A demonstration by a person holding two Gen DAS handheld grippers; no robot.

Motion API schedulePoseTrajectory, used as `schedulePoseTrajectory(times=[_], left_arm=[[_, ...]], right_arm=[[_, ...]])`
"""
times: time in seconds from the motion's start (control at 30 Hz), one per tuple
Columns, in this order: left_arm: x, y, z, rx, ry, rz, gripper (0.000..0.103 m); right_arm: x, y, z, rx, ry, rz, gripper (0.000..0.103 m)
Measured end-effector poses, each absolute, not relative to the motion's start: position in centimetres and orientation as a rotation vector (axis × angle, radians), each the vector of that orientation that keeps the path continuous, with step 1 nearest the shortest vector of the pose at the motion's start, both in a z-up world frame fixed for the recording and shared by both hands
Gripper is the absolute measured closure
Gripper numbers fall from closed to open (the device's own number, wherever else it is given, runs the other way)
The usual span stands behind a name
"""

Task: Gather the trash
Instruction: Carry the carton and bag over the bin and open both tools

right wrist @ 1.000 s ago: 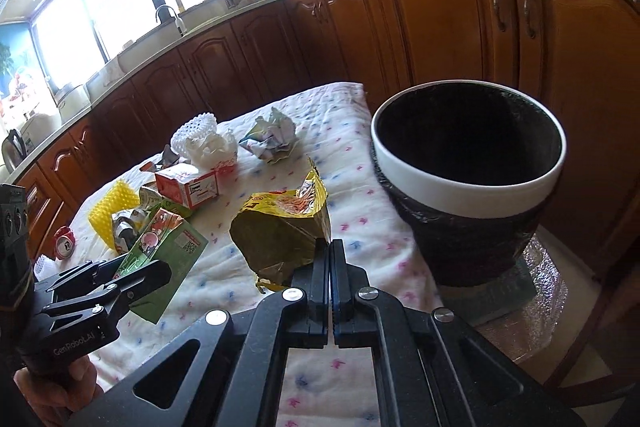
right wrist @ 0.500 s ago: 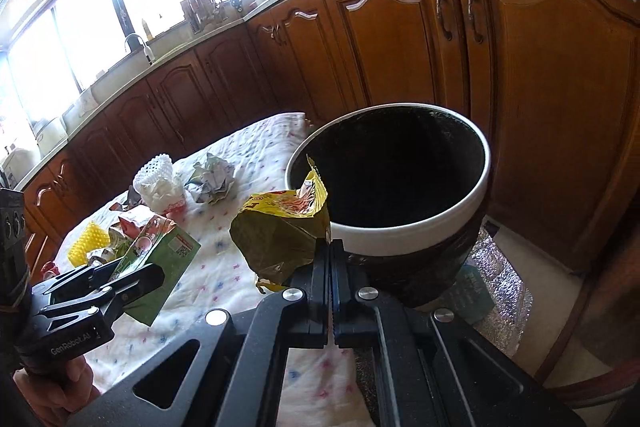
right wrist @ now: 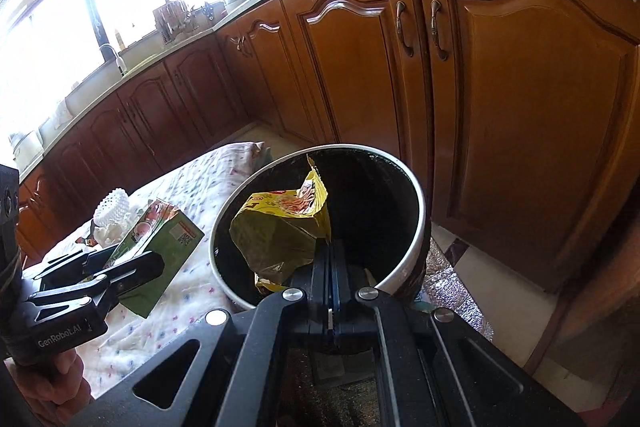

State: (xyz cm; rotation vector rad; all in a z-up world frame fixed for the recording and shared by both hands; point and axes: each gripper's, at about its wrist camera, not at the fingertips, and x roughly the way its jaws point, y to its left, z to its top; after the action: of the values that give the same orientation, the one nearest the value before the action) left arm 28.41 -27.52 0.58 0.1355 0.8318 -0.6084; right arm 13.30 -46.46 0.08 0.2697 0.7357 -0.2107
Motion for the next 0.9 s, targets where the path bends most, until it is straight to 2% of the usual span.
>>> schedulePoseTrajectory(times=[0.5, 0.6, 0.73, 0.77, 0.8, 0.87, 0.9], left_arm=[[33.3, -33.4, -1.4, 0.203, 0.910, -0.605, 0.055], [33.6, -34.3, -1.8, 0.212, 0.933, -0.609, 0.055], [32.9, -34.5, -1.5, 0.206, 0.938, -0.610, 0.053], [32.7, -34.4, -1.4, 0.200, 0.936, -0.609, 0.049], [32.6, -34.1, -1.3, 0.193, 0.929, -0.610, 0.047], [32.2, -33.4, -1.0, 0.171, 0.916, -0.609, 0.044], [32.0, -33.0, -0.9, 0.155, 0.915, -0.611, 0.044]], right_arm=[[16.3, -49.1, -1.2, 0.223, 0.816, -0.226, 0.102], [16.7, -49.2, -1.4, 0.222, 0.829, -0.226, 0.097], [16.9, -49.4, -1.6, 0.232, 0.837, -0.225, 0.096], [16.9, -49.5, -1.6, 0.236, 0.836, -0.226, 0.095], [16.8, -49.6, -1.5, 0.243, 0.832, -0.225, 0.093], [16.5, -49.7, -1.4, 0.254, 0.821, -0.226, 0.073], [16.3, -49.7, -1.4, 0.259, 0.814, -0.225, 0.069]])
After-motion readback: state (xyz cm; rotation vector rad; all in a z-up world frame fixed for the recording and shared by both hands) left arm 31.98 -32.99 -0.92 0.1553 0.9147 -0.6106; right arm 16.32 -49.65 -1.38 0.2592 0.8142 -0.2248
